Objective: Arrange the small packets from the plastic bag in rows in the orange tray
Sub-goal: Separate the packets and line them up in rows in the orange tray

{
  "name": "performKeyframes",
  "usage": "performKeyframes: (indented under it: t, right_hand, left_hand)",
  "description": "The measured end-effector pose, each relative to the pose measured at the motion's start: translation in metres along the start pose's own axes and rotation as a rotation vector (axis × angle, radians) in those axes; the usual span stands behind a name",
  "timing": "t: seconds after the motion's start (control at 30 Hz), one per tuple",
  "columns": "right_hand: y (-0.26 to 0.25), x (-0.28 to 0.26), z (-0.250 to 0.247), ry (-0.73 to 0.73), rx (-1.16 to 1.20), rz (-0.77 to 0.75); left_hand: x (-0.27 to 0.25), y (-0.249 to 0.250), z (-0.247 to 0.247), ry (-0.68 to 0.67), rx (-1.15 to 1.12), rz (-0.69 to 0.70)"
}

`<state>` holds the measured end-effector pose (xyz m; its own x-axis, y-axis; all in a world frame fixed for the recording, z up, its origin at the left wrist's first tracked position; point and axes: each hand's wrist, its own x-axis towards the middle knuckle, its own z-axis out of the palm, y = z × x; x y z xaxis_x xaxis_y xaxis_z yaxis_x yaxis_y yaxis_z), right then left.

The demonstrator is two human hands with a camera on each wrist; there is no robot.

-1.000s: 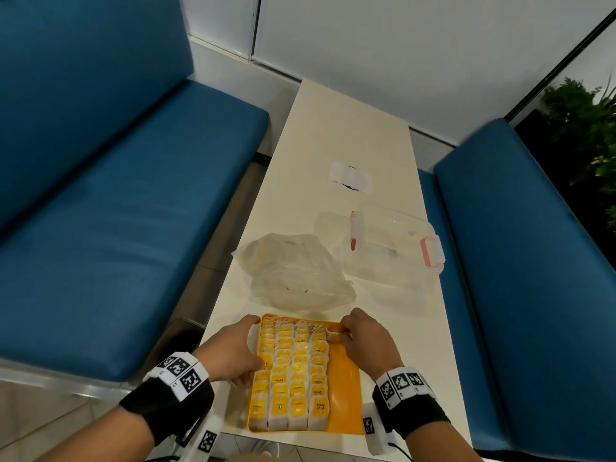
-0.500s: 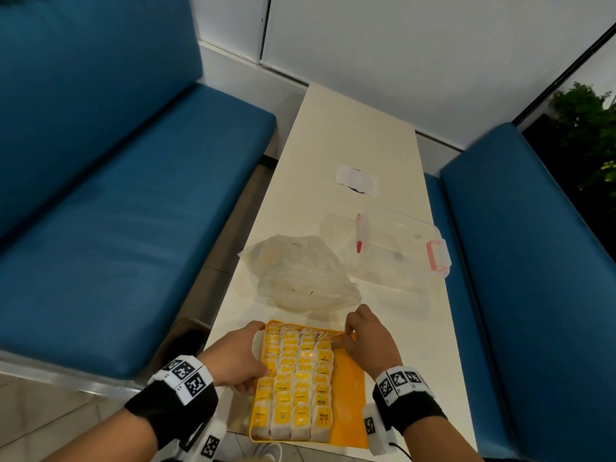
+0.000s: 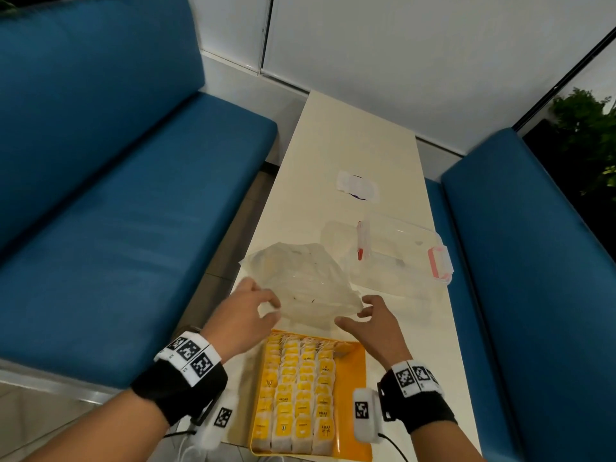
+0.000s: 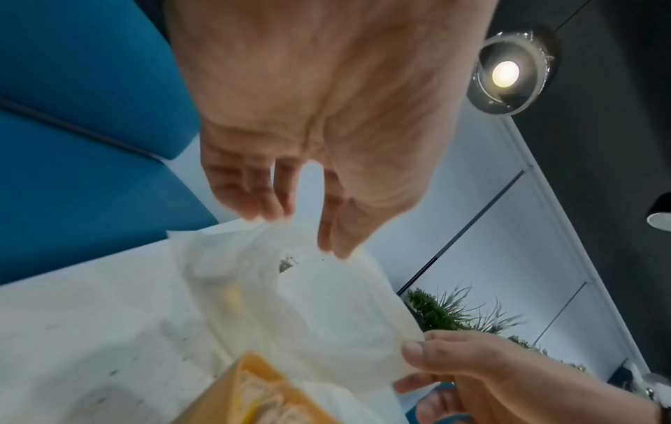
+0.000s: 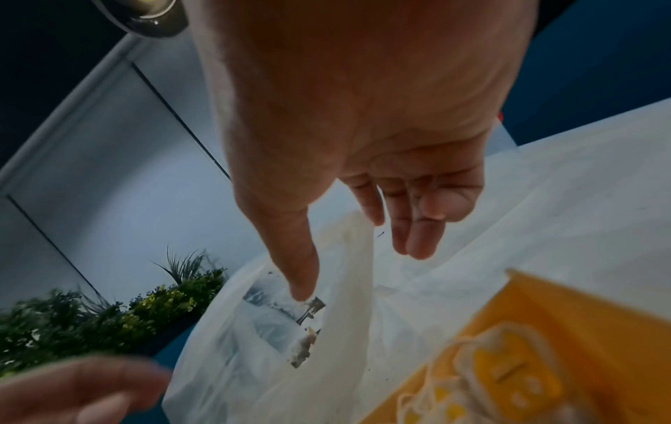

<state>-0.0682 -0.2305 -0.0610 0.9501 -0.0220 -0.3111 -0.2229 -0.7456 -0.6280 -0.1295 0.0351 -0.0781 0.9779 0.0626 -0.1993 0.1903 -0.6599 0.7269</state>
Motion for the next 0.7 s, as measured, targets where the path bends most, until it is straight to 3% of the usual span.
performKeyframes:
  t: [0.07, 0.23, 0.53, 0.63, 0.7]
  right_hand:
    - [-0.010, 0.010, 0.010, 0.010, 0.057, -0.008]
    - [-0.035, 0.034, 0.023, 0.110, 0.111, -0.021]
    - [-0.135, 0.005, -0.014, 0.340, 0.110, -0.578]
    - [-0.137, -0.005, -0.001, 0.344, -0.027, -0.692]
    - [-0.132, -0.009, 0.013, 0.275, -0.134, -0.722]
  left_hand:
    - [0.019, 0.001, 0.003, 0.114, 0.011, 0.056]
    - [0.061, -0.010, 0.008, 0.059, -0.003, 0.093]
    - [0.055, -0.007, -0.024, 0.528, -0.271, 0.117]
    - [0.023, 0.012, -0.035, 0.624, -0.275, 0.296]
    - [0.014, 0.024, -0.029, 0.500, -0.254, 0.433]
